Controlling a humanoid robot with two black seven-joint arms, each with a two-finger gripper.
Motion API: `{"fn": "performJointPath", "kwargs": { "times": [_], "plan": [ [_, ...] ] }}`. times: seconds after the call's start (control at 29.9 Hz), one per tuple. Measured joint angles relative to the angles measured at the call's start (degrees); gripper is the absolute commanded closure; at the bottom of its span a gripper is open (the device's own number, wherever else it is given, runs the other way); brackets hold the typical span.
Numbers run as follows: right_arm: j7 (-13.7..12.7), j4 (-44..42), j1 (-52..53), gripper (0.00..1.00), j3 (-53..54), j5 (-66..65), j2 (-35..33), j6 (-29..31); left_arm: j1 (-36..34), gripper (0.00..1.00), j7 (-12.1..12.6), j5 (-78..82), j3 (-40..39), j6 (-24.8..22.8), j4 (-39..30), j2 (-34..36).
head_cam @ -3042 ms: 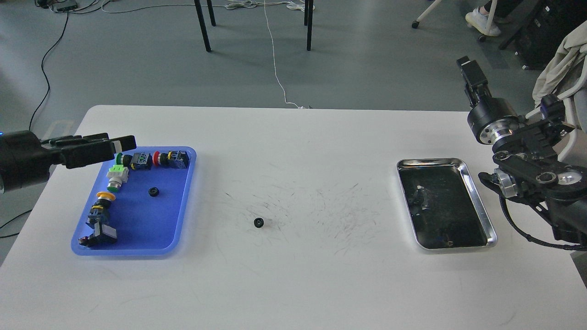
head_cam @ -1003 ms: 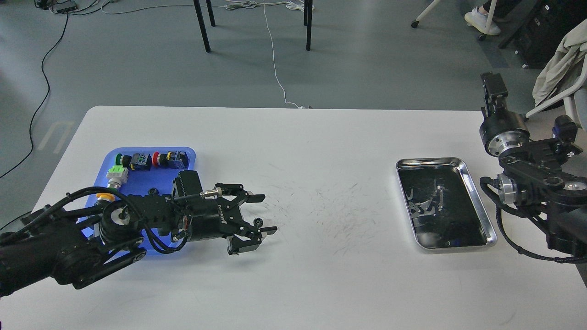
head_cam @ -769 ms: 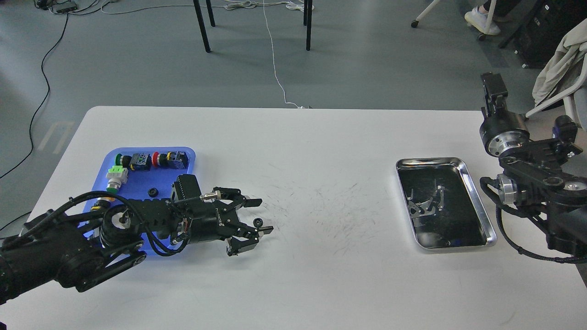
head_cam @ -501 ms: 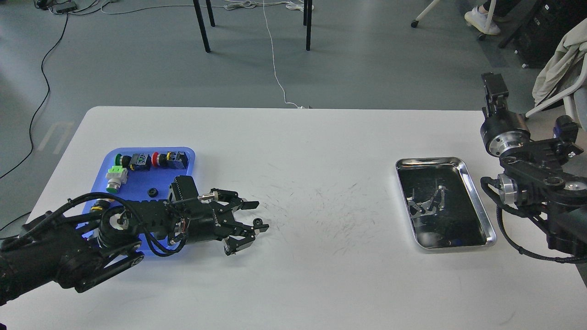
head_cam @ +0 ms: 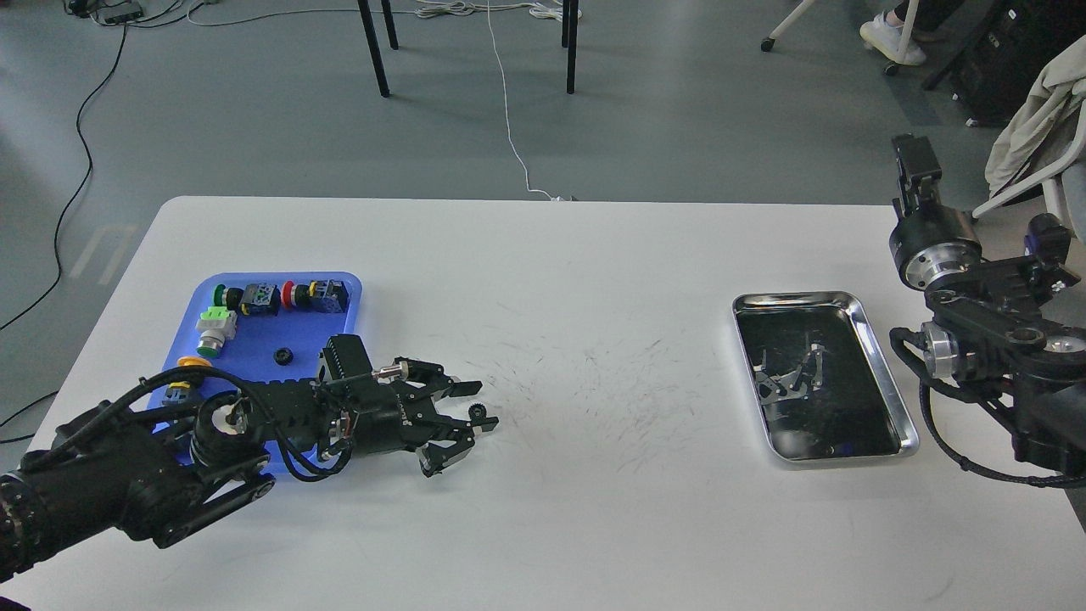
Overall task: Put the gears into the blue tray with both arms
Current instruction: 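Grasp the black part on the table with the left gripper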
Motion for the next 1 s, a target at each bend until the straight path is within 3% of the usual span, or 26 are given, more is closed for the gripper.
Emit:
{"fn": "performJointPath", "kwargs": {
  "times": [1.0],
  "plan": [
    [0.0, 0.3, -0.4, 0.04, -0.2, 0.0, -0.1, 0.0, 2.0, 0.7, 0.0, 0.0, 0.2, 1.8, 0.8, 0.1]
  ]
}}
